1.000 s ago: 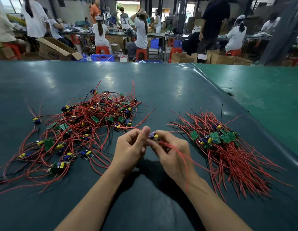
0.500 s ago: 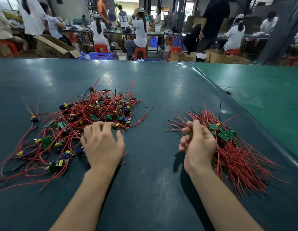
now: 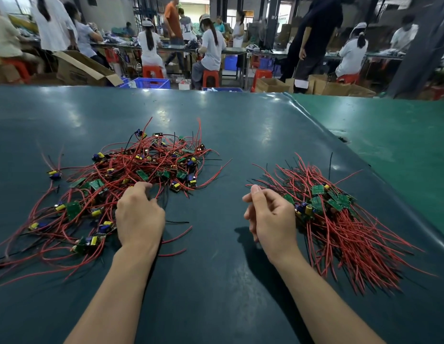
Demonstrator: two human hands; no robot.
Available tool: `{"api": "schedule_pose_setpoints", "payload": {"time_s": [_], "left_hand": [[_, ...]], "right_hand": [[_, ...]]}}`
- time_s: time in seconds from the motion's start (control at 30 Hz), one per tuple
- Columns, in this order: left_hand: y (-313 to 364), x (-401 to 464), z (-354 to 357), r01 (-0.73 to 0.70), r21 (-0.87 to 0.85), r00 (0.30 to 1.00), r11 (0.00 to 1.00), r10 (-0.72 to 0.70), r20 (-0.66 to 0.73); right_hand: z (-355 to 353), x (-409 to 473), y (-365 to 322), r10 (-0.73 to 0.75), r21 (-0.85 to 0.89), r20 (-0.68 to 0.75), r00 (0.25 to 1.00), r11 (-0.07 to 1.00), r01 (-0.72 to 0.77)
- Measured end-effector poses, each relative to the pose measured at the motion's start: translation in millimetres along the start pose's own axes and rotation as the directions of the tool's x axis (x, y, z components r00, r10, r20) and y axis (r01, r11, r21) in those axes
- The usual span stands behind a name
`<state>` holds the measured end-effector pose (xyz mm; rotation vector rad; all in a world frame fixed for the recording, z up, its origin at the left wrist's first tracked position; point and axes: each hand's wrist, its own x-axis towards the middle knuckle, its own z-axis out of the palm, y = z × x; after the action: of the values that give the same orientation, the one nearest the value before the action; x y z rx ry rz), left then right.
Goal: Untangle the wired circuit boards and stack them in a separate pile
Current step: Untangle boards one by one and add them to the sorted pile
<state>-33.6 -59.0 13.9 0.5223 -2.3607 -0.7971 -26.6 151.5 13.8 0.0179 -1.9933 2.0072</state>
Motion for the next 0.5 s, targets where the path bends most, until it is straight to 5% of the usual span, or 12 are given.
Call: {"api": "schedule_pose_setpoints", "payload": {"time_s": [0.27, 0.4, 0.5], "left_hand": [[10.9, -6.3, -7.3, -0.314, -0.078, 0.890, 0.946, 0.264, -0.372], [24.1, -20.6, -4.9, -0.667, -0.226, 0.701, 0.710, 0.493, -0.515], [38.1, -40.9, 4.2, -0.732, -0.367, 0.679, 0.573, 0.581, -0.449]], "right_hand": [[1.4, 1.9, 4.6, -0.048, -0.047, 0.007, 0.999, 0.998, 0.048], [2.0, 3.2, 8.7, -0.063, -0.075, 0.049, 0.997, 0.995, 0.066], [5.8, 1.2, 10.4, -0.050, -0.102, 0.234, 0.971, 0.992, 0.076]]}}
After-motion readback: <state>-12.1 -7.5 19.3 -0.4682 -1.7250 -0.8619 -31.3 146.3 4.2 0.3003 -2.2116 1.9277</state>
